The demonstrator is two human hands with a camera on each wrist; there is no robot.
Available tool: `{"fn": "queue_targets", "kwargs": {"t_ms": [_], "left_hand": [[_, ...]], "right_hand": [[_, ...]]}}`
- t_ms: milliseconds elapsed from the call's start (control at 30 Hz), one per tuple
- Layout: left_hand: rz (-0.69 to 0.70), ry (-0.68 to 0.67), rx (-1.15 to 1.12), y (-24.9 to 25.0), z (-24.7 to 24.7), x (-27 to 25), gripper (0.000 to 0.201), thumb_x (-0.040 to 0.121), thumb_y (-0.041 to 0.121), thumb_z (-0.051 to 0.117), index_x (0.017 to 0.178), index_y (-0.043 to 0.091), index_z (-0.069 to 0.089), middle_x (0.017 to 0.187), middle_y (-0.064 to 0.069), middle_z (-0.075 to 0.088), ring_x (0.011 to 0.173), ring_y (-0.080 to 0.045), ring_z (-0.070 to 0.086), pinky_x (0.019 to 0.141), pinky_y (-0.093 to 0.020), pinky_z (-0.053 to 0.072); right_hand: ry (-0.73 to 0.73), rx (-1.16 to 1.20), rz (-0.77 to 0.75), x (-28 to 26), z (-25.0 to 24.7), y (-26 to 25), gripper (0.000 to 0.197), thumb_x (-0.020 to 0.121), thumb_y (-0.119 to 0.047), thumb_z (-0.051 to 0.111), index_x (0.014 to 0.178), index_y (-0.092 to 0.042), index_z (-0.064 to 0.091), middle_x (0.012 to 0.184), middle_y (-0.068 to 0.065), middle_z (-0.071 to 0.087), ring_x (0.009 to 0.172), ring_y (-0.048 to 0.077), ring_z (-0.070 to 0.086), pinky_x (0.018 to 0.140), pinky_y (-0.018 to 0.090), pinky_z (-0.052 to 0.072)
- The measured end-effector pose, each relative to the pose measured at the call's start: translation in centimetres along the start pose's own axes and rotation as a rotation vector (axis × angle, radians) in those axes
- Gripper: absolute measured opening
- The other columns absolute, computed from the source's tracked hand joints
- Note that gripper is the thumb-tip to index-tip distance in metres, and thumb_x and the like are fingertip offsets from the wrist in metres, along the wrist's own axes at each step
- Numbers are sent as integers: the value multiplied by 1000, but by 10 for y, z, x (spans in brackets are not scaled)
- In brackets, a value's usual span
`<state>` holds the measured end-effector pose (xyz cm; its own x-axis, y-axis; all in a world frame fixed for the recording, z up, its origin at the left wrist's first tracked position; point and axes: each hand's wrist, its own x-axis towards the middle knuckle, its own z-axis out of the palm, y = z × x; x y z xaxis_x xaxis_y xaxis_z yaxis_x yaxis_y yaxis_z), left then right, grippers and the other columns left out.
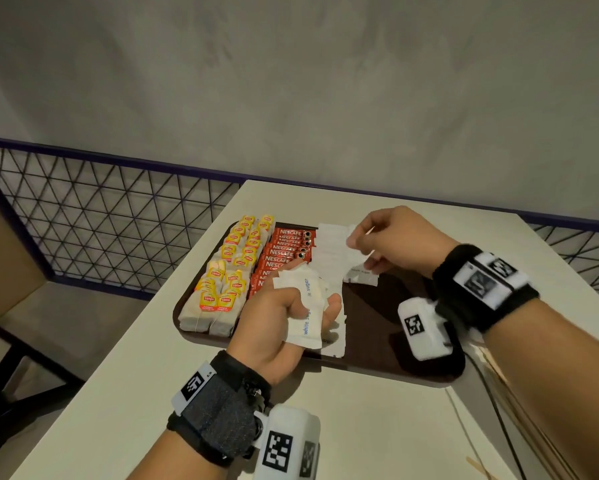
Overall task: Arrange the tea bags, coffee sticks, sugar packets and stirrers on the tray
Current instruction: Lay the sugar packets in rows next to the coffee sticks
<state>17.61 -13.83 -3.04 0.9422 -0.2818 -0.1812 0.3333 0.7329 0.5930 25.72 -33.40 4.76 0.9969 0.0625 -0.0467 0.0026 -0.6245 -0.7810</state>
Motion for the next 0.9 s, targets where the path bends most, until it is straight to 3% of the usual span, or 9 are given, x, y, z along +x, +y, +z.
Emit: {"fn": "queue_targets", "kwargs": {"t_ms": [67,167,267,367,467,600,733,900], "left_hand": [[15,-25,16,-1,-1,1,73,81,-21,25,134,15,60,126,-22,70,112,-48,68,103,-57,49],[86,-13,48,-1,-2,4,70,81,-25,28,131,11,61,126,-23,69,120,-48,63,110,-62,43],[163,-12,101,-2,-6,7,69,80,-23,41,140,9,53,133,-31,61,125,-51,58,111,-72,36],[182,-41,88,-3,-9,7,77,81,-14,56,151,14,41,140,-31,57,129,-50,55,110,-73,35],[212,-35,70,0,-10,6,80,82,-10,63,153,20,42,142,-27,57,130,-47,56,111,-71,36],[248,-27,114,0,-6,4,74,87,3,71,153,12,39,135,-23,61,124,-43,60,108,-66,42],[261,-12,120,-5,1,0,63,92,10,68,150,14,45,140,-26,59,132,-48,54,108,-67,42],[238,6,56,0,5,-2,47,99,16,57,146,10,50,136,-27,62,127,-43,60,98,-55,55]], "right_hand": [[-69,97,-63,-33,7,-14,5,92,-18,76,95,-14,76,93,6,78,75,24,76,67,33,63],[-114,165,-99,-71,21,-23,21,88,-23,81,101,-9,71,80,6,78,74,27,75,72,40,65],[-111,143,-76,-86,38,-19,40,78,-30,90,99,-5,66,77,13,75,73,35,75,69,48,65],[-109,200,-86,-87,49,-13,43,74,-18,93,96,-1,61,72,5,74,71,36,74,71,52,64],[-115,276,-107,-85,49,-9,35,76,-5,90,99,-5,64,78,3,78,80,34,76,76,53,63],[-64,327,-82,-85,48,-8,34,78,-13,89,101,-13,65,79,13,77,76,36,75,76,50,64],[-9,241,-60,-86,60,-4,43,74,-21,93,98,-17,57,76,9,77,68,29,74,73,50,64],[-20,234,-105,-81,56,0,40,76,-14,91,101,-17,59,74,5,76,63,20,71,77,48,64]]}}
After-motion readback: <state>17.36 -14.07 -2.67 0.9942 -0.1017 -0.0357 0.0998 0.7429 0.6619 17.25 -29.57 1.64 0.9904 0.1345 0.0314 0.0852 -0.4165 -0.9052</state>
